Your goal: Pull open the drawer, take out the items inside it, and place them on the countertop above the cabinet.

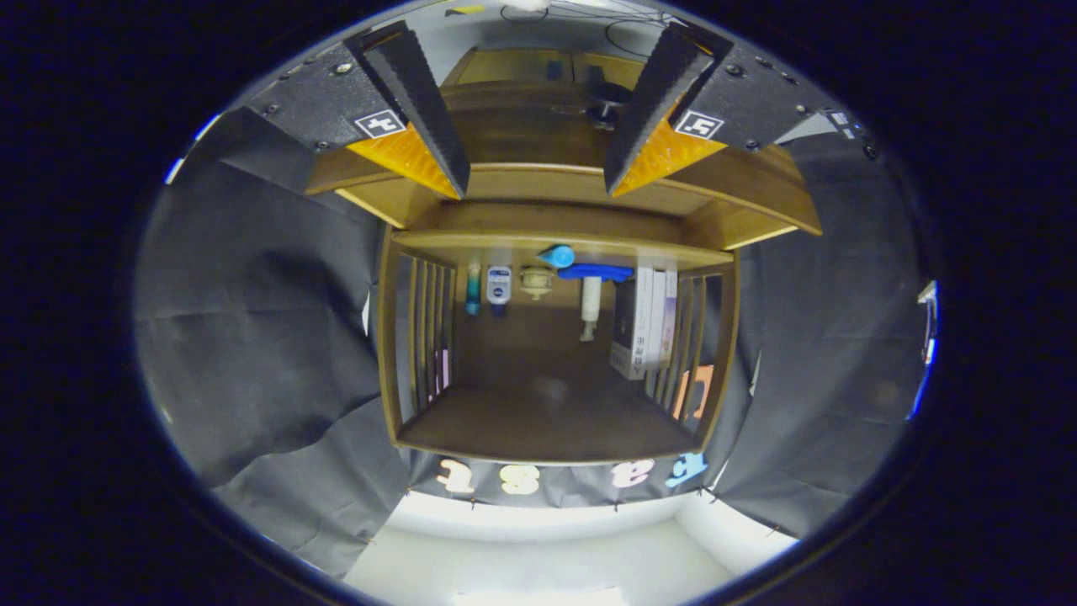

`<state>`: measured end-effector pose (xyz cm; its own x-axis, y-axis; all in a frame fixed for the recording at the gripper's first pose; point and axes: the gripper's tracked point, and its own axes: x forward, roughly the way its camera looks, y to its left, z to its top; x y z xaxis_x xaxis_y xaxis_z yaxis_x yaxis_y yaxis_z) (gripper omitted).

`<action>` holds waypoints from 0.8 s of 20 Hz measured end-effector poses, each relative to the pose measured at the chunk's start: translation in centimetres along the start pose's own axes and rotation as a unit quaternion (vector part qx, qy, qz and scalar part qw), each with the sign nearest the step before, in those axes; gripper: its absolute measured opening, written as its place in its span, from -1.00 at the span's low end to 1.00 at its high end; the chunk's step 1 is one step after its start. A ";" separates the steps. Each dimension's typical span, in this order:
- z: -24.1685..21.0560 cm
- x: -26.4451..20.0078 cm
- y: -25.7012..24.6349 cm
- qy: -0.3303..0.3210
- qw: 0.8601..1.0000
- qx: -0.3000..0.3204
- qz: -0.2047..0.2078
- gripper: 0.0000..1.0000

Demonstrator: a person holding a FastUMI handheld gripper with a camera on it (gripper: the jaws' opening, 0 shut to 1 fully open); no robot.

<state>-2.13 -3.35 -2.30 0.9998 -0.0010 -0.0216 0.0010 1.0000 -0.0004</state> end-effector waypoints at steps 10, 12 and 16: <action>-5.6 2.0 2.6 0.063 0.998 0.005 0.025 1.00; -5.8 2.1 3.0 0.064 0.998 0.012 0.019 1.00; -5.9 2.4 3.1 0.062 0.998 0.005 -0.003 1.00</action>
<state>0.19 -0.23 -8.27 0.9892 -0.0056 -0.1461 0.0071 0.9999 0.0097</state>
